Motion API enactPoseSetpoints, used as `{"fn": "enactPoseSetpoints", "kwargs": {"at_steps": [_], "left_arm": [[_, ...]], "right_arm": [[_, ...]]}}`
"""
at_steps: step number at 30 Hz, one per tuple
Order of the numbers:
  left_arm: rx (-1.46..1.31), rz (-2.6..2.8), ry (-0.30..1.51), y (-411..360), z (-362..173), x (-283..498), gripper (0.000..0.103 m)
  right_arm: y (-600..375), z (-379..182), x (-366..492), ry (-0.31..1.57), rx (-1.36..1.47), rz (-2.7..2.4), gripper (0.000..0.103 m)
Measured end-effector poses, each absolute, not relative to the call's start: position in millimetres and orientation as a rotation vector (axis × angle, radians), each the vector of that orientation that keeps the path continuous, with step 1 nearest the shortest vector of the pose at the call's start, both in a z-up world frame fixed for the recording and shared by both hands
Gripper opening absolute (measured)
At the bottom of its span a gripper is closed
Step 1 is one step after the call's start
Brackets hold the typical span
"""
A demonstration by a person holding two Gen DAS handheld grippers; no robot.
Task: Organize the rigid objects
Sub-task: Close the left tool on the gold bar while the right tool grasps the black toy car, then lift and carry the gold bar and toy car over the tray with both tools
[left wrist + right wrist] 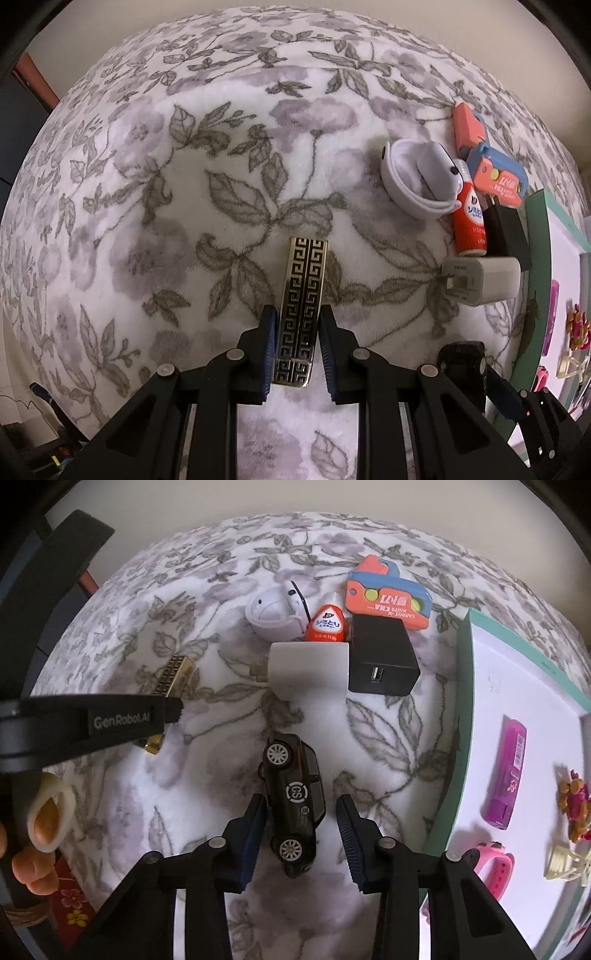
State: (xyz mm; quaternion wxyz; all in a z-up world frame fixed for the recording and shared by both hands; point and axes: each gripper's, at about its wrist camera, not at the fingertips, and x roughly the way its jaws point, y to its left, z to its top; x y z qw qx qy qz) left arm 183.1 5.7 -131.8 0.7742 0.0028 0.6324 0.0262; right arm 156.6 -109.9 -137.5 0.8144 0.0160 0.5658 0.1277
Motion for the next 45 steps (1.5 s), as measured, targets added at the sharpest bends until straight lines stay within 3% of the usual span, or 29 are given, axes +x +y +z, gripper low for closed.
{"fn": "enactPoseSetpoints", "kwargs": {"at_steps": [14, 20, 31, 45], "left_arm": [[0.005, 0.046, 1.298, 19, -131, 228, 0.024], [0.05, 0.053, 1.308, 12, -128, 230, 0.022], [0.021, 0.068, 1.345, 14, -127, 221, 0.021], [-0.031, 0.059, 1.213, 9, -72, 213, 0.021]], "right_arm": [[-114, -137, 155, 1.2, 0.057, 0.269, 0.039], [-121, -136, 153, 1.198, 0.079, 0.255, 0.03], [-138, -131, 146, 1.211, 0.169, 0.238, 0.03], [-176, -93, 136, 1.119, 0.307, 0.196, 0.03]]}}
